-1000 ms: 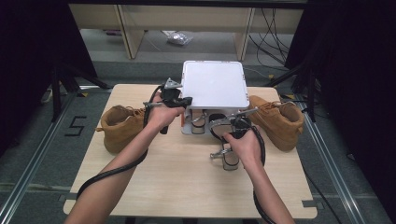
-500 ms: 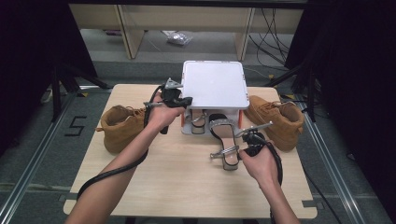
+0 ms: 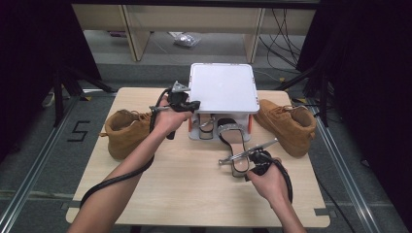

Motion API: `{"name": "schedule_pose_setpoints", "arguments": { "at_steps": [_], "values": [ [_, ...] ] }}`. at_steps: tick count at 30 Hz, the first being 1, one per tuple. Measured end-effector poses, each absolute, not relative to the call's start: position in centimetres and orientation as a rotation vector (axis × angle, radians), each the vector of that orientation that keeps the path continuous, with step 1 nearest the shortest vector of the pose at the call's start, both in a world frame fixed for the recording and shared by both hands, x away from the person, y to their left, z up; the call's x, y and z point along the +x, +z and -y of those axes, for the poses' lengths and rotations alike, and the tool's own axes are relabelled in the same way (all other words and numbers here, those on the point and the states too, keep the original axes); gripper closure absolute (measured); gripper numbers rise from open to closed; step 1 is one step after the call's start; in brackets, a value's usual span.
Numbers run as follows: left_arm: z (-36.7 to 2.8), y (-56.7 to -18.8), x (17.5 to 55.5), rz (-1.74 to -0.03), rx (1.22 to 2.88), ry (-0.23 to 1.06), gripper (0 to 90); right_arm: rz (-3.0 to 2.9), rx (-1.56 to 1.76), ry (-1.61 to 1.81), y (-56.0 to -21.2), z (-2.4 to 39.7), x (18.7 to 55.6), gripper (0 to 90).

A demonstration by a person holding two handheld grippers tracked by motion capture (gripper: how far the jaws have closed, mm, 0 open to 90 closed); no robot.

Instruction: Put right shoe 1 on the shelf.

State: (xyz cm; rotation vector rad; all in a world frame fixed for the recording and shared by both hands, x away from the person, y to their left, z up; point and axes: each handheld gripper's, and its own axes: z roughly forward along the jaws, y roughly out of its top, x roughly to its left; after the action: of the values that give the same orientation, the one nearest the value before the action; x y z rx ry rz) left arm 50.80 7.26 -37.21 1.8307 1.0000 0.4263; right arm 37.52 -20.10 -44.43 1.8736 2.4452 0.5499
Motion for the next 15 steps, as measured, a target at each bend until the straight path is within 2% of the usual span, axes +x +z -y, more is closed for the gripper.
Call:
{"name": "schedule_pose_setpoints", "arguments": {
  "at_steps": [12, 14, 15],
  "values": [
    [-7.2, -37.2, 50.8, -0.998, 1.831, 0.427, 89.7, -2.49, 1.813, 0.631, -45.5, 18.5, 38.7, 90.0],
    [-7.2, -37.2, 50.8, -0.998, 1.832, 0.429, 89.7, -2.446, 1.939, 0.599, -45.2, 17.7, 38.6, 90.0],
    [-7.2, -37.2, 50.8, -0.998, 1.832, 0.43, 89.7, -2.473, 1.85, 0.639, -45.4, 17.7, 38.9, 90.0]
  ]
}}
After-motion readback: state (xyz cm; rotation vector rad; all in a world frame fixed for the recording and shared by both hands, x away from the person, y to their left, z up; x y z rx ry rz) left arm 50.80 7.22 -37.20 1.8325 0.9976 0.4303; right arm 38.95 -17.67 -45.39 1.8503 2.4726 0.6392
